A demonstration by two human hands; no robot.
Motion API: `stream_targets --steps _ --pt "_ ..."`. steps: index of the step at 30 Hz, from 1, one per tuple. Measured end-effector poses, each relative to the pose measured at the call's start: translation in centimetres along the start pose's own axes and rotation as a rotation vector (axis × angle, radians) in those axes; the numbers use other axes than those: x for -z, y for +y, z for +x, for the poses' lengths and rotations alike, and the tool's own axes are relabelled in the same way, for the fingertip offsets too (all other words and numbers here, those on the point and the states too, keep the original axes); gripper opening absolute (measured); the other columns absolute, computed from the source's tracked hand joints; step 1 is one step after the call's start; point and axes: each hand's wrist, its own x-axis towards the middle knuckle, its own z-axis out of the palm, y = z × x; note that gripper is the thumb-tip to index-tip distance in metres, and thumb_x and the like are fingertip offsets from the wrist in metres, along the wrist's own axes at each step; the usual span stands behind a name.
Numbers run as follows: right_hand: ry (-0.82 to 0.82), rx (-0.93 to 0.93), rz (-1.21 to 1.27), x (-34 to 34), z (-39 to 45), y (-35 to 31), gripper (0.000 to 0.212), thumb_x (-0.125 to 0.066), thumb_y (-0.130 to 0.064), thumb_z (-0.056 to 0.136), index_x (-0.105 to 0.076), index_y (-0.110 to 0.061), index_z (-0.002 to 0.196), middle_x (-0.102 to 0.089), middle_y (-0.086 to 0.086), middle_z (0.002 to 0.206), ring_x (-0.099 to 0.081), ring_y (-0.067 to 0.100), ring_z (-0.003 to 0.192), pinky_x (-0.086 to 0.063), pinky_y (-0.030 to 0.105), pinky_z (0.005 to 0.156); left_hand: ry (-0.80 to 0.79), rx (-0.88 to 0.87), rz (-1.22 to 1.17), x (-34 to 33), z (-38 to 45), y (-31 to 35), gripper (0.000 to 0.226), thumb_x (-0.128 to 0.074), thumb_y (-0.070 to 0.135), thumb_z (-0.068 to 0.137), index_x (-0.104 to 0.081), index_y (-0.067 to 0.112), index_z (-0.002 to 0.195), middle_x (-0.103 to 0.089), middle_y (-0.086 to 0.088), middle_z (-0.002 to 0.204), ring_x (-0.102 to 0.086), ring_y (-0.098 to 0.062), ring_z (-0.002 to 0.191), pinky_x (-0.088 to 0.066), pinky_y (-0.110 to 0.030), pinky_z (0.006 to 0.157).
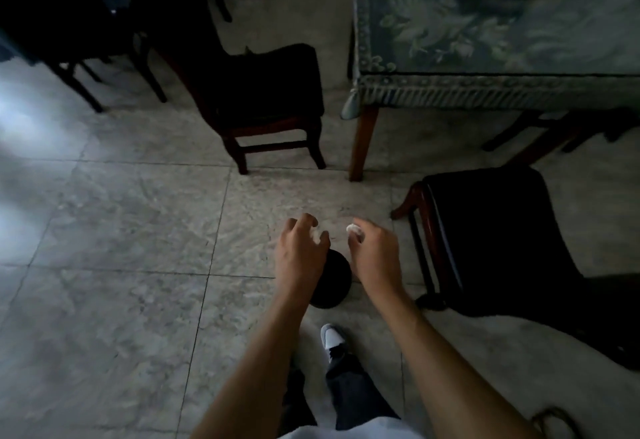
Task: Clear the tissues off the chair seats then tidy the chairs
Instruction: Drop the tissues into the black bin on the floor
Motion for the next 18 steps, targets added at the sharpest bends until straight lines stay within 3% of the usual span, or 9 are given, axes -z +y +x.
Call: stream_targets --steps 2,5,10,15,18 --pt "0.022 -0.051 -0.024 -0.8 -0.1 0.1 0.011 -0.061 -0.016 0.094 -0.070 -0.012 0.097 -0.073 0.004 0.090 -0.070 0.014 0.083 -0.055 0.024 0.070 -0.063 -0.020 0.006 -0.1 1.0 -0.4 0.027 -0.067 0.031 0.088 -0.061 0.020 0.112 -0.058 -0.003 0.112 -0.056 -0.017 0.092 -0.044 -0.029 0.071" --pt "0.061 -0.130 -0.071 -2.5 -0.3 0.4 0.021 -0.056 -0.019 0.096 -0.060 -0.016 0.076 -0.064 -0.002 0.070 -0.062 0.010 0.064 -0.050 0.028 0.057 -0.153 -0.088 -0.017 -0.7 2.4 -1.6 0.027 -0.068 0.028 0.088 -0.060 0.018 0.112 -0.056 -0.005 0.113 -0.055 -0.018 0.095 -0.048 -0.030 0.075" --pt "0.134 -0.225 -0.067 -5.4 -0.2 1.5 0.013 -0.058 -0.016 0.096 -0.069 -0.010 0.093 -0.072 0.005 0.083 -0.068 0.014 0.075 -0.056 0.030 0.066 -0.233 -0.122 0.006 -2.6 3.9 -4.2 0.027 -0.070 0.028 0.086 -0.061 0.018 0.110 -0.058 -0.006 0.111 -0.059 -0.024 0.098 -0.054 -0.042 0.081" --pt "0.102 -0.290 -0.085 -9.3 0.1 5.2 0.011 -0.058 -0.015 0.095 -0.068 -0.010 0.091 -0.071 0.003 0.079 -0.066 0.011 0.069 -0.047 0.016 0.060 -0.257 -0.121 0.022 -6.5 5.1 -7.0 0.029 -0.068 0.026 0.087 -0.061 0.018 0.113 -0.058 -0.004 0.111 -0.052 -0.015 0.093 -0.042 -0.025 0.073" --pt "0.057 -0.304 -0.102 -12.3 0.2 8.3 0.015 -0.058 -0.017 0.094 -0.069 -0.008 0.099 -0.073 0.005 0.090 -0.067 0.009 0.078 -0.045 0.013 0.066 -0.260 -0.114 0.012 -9.5 6.0 -9.2 0.027 -0.069 0.026 0.086 -0.062 0.016 0.110 -0.058 -0.006 0.107 -0.053 -0.017 0.090 -0.048 -0.030 0.073"
